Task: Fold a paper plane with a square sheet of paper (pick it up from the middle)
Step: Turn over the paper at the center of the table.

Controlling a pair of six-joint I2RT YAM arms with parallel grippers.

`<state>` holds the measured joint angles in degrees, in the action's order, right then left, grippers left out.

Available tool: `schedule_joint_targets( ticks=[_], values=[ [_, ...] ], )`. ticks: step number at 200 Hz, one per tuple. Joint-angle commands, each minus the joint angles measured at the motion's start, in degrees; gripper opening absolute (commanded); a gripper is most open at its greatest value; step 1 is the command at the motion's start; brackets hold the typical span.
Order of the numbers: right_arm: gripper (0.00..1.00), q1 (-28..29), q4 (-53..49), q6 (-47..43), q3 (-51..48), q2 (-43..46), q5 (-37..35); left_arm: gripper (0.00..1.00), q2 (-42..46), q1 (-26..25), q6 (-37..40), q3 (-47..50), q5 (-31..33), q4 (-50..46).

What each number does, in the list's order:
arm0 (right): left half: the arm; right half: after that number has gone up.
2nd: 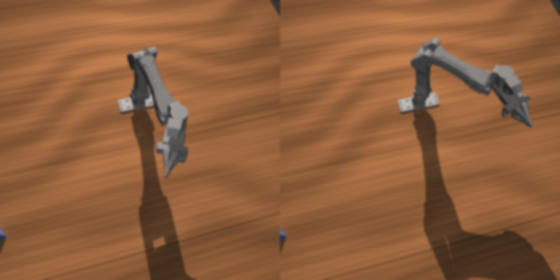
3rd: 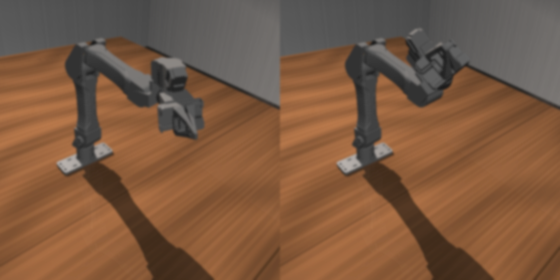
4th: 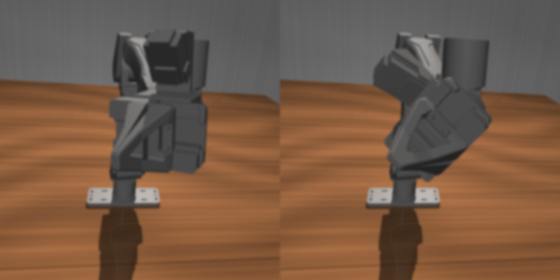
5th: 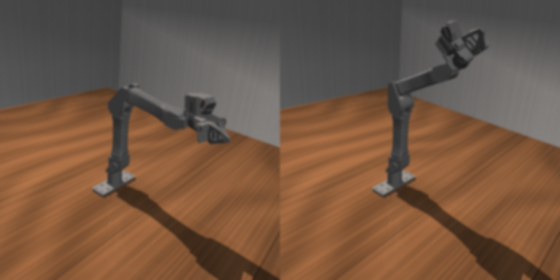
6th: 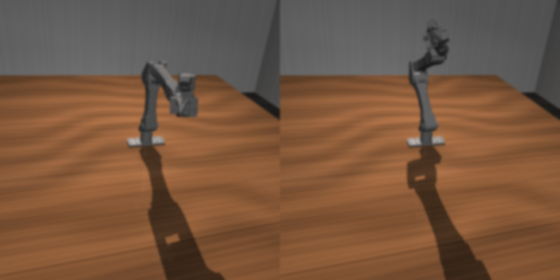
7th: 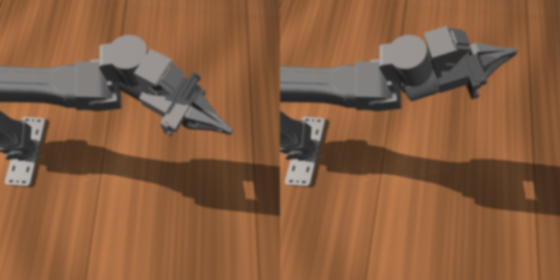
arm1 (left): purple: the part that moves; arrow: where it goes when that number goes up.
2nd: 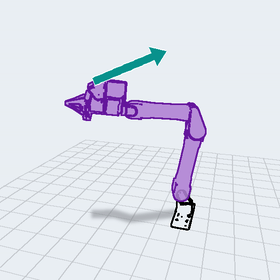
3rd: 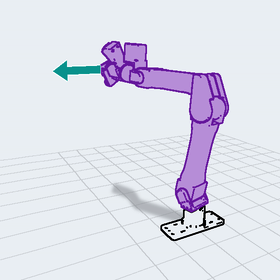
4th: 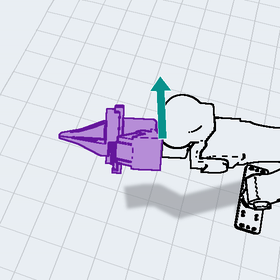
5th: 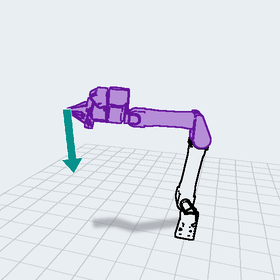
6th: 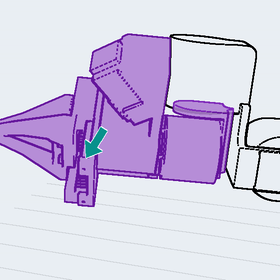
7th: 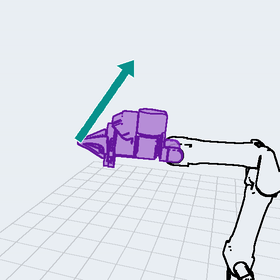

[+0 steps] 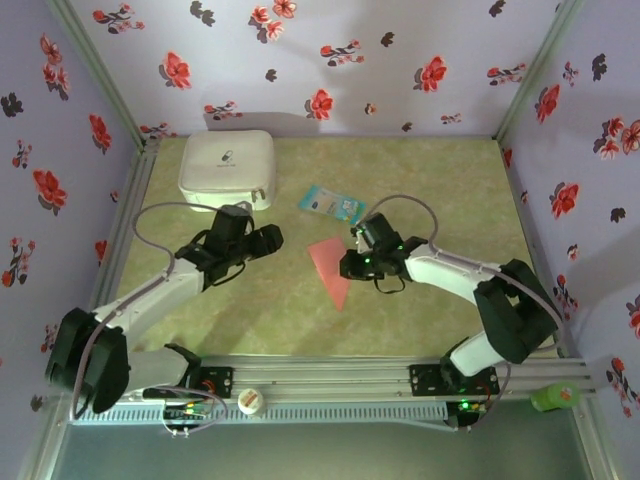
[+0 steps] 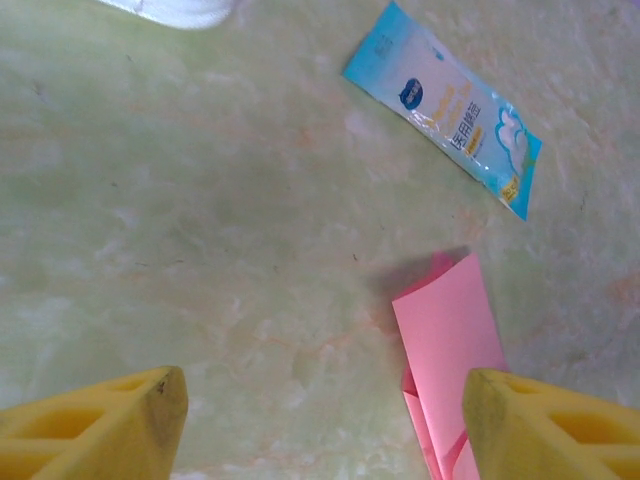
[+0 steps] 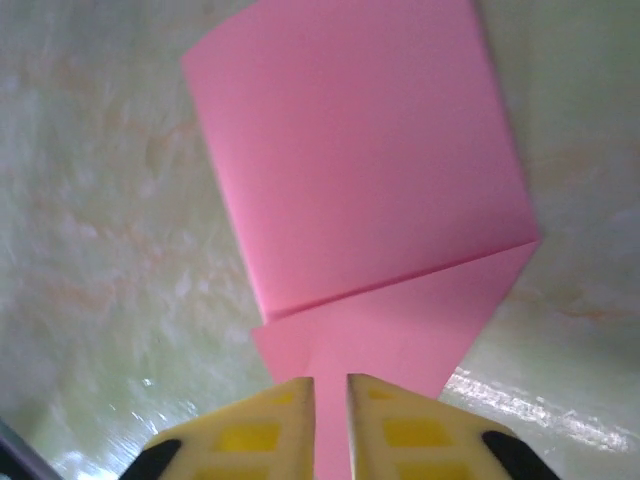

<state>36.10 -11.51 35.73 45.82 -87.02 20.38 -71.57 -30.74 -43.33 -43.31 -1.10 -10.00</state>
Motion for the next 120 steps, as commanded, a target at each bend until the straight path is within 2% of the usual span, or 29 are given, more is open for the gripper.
schedule_joint_targets(
  ticks=[1,31,84,120],
  values=[
    [0.1,-0.6,7.1,5.9,0.3,-4.4,11.4,0.7,-2.8,-0.7,-1.2,-2.7,-4.0,2.1],
    [0.08,-0.6,12.4,9.6,-1.4,-7.7,11.8,0.65,-5.9,-2.8,-2.1,-4.0,-4.6,2.6],
    [0.1,-0.7,13.9,13.1,-2.6,-13.7,11.3,0.58,-10.9,-5.4,-5.2,-5.8,-5.3,3.5],
    [0.1,-0.5,18.1,19.0,-4.8,-14.9,10.5,0.45,-15.4,-7.4,-7.0,-8.0,-6.5,4.1]
  ],
)
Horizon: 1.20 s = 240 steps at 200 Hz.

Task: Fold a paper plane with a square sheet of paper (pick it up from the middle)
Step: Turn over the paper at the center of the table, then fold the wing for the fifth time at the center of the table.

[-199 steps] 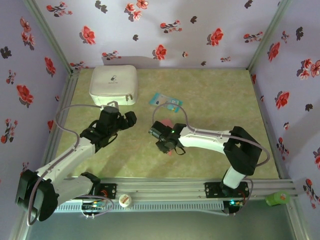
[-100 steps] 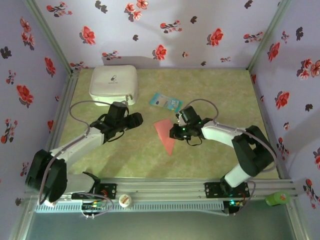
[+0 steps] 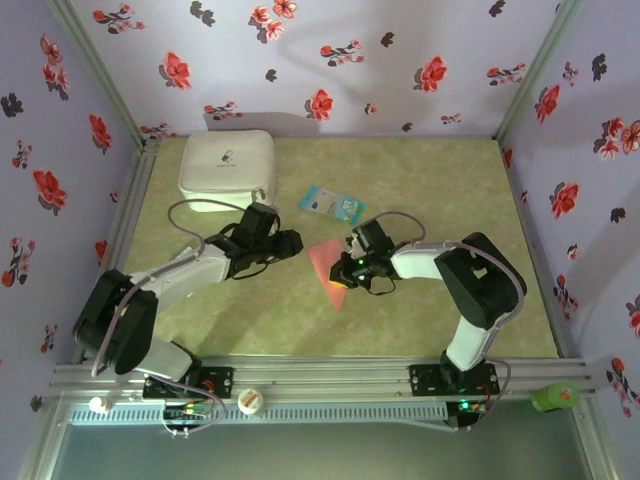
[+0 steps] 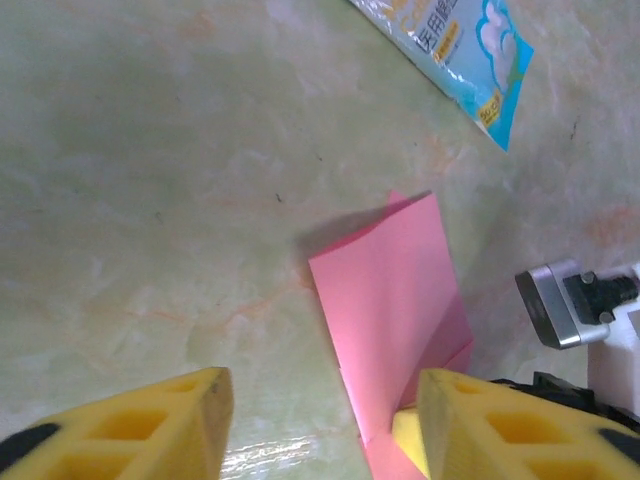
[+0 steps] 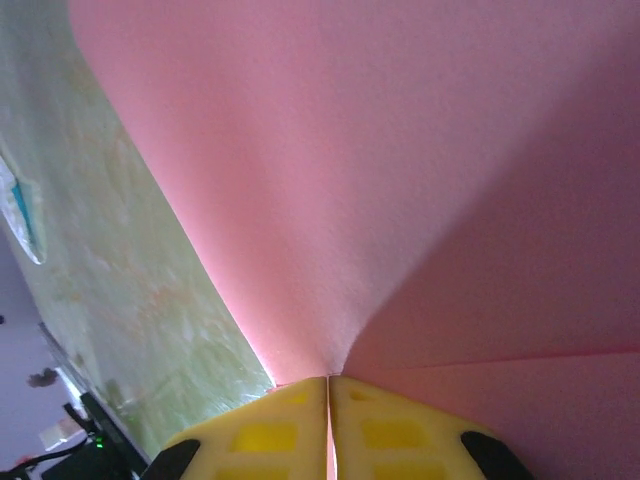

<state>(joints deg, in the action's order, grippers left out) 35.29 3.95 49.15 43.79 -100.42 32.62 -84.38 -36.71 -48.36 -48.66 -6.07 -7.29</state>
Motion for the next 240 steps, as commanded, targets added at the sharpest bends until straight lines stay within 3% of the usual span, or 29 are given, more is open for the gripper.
schedule_joint_targets(
  ticks=[1,89,192,240],
  values=[
    [0.1,0.3,2.7,5.8,-2.9,-1.5,-1.9,0.45,-2.7,-1.5,-2.1,-2.7,-1.7,1.4],
    [0.1,1.3,2.8,11.6,-4.4,-1.2,-6.9,0.1,-16.9,-3.9,-11.8,-8.5,-7.2,9.5],
    [0.13,1.4,7.6,12.8,-5.0,0.7,-4.7,0.01,-24.5,-4.3,-13.8,-8.5,-7.0,10.0],
    [0.25,-0.9,4.8,10.4,-6.2,7.5,-8.7,0.0,-24.5,-4.4,-13.4,-5.7,-5.9,10.9]
  ],
)
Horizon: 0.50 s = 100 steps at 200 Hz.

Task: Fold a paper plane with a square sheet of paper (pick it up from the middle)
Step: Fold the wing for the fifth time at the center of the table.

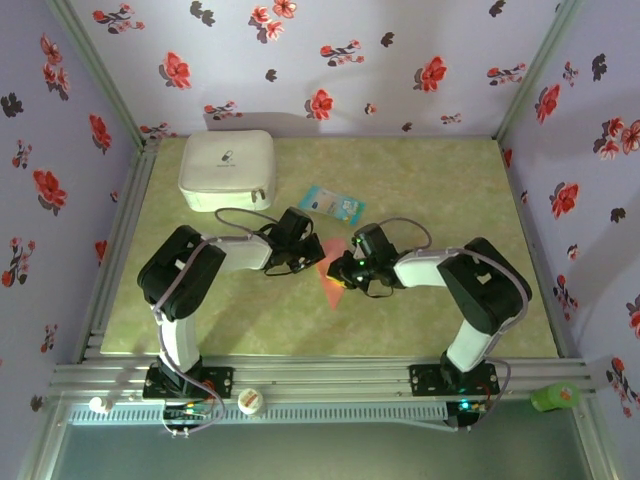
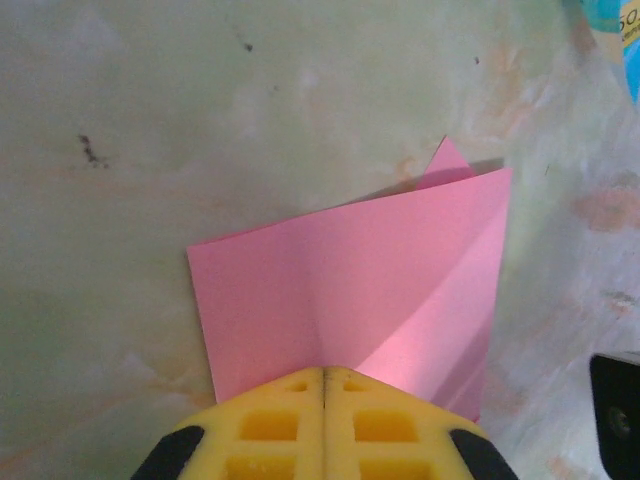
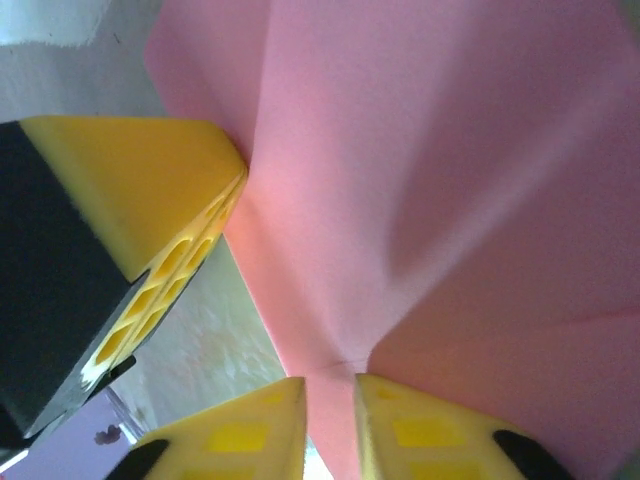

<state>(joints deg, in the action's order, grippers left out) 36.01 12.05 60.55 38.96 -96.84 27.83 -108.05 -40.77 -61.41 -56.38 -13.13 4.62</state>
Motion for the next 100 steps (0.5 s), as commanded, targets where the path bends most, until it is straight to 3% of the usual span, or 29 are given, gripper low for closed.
schedule_joint_targets(
  ticks=[1,52,100],
  values=[
    [0.25,-1.8,-3.4,-1.1,-1.4,4.2,-4.0,0.0,-0.8,-0.3,-0.3,2.1,1.2,-0.9],
    [0.3,-8.5,-8.2,-2.8,-2.6,7.5,-4.3,0.0,-0.4,-0.2,2.6,2.6,1.2,-0.3],
    [0.31,-9.6,-3.8,-1.0,-3.3,6.3,-1.3,0.0,0.1,-0.1,4.6,2.2,1.0,-0.7]
  ],
)
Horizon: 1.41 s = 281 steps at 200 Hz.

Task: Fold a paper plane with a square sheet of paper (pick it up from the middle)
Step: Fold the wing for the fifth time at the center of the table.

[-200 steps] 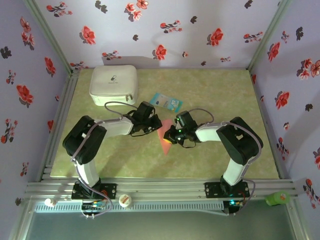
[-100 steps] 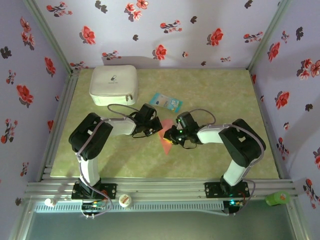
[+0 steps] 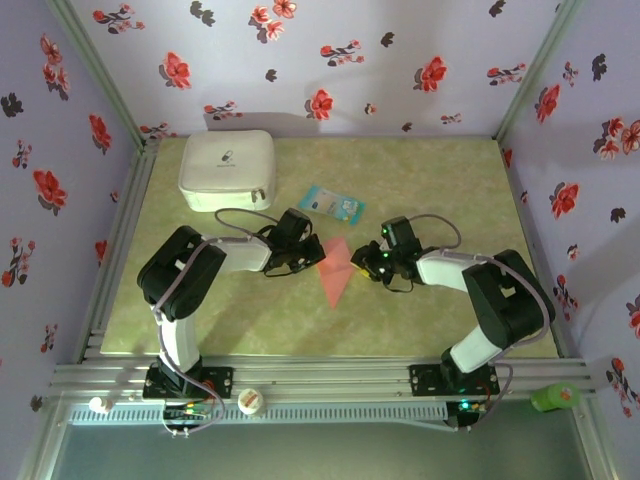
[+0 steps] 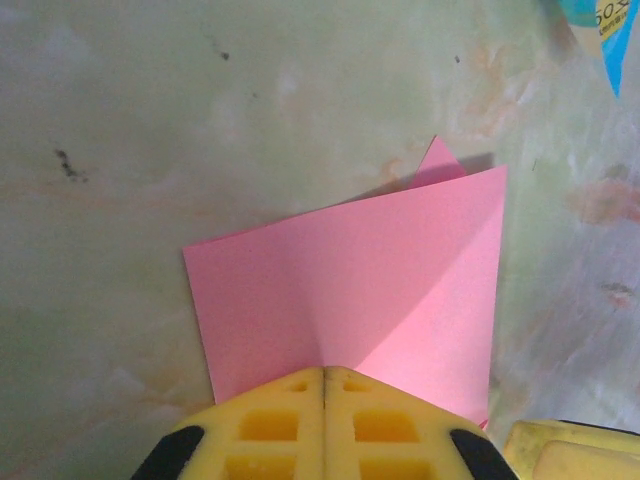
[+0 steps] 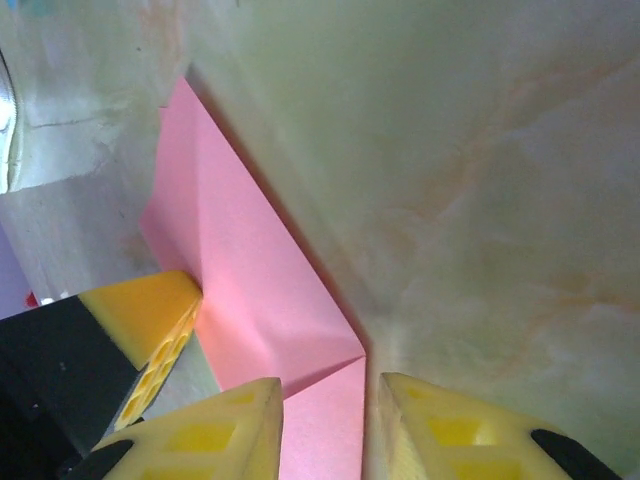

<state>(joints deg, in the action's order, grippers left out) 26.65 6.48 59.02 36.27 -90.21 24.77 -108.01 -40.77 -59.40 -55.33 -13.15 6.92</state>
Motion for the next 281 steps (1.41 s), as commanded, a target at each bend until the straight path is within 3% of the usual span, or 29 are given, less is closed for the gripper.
schedule_joint_targets(
  ticks=[1,40,92,120,141,216,281],
  values=[
    [0.31,-0.2,2.0,0.6,-0.8,-0.3,1.9,0.0,0.1,-0.1,2.6,1.2,1.0,-3.0],
    [0.31,-0.2,7.4,2.7,-1.1,-1.8,3.8,0.0,0.2,-0.1,3.5,1.2,0.2,-2.8],
    [0.31,-0.3,-2.0,-0.4,0.7,-0.4,-2.3,0.0,0.3,-0.1,3.9,1.3,0.0,-2.6],
    [0.32,-0.3,-4.7,-2.6,2.4,-0.7,-1.8,0.0,0.4,-0.1,4.1,1.2,-0.1,-2.6],
    [0.31,-0.3,-1.1,-1.5,2.3,-2.1,1.5,0.0,0.2,-0.1,4.0,1.1,-0.2,-2.3],
    [0.31,-0.3,0.8,0.6,2.7,-3.7,1.8,0.0,0.3,-0.2,3.6,1.2,-0.6,-1.8],
    [0.28,-0.3,9.5,3.0,1.2,-4.5,5.2,0.0,0.3,-0.1,3.9,1.0,-1.0,-2.2]
  ],
)
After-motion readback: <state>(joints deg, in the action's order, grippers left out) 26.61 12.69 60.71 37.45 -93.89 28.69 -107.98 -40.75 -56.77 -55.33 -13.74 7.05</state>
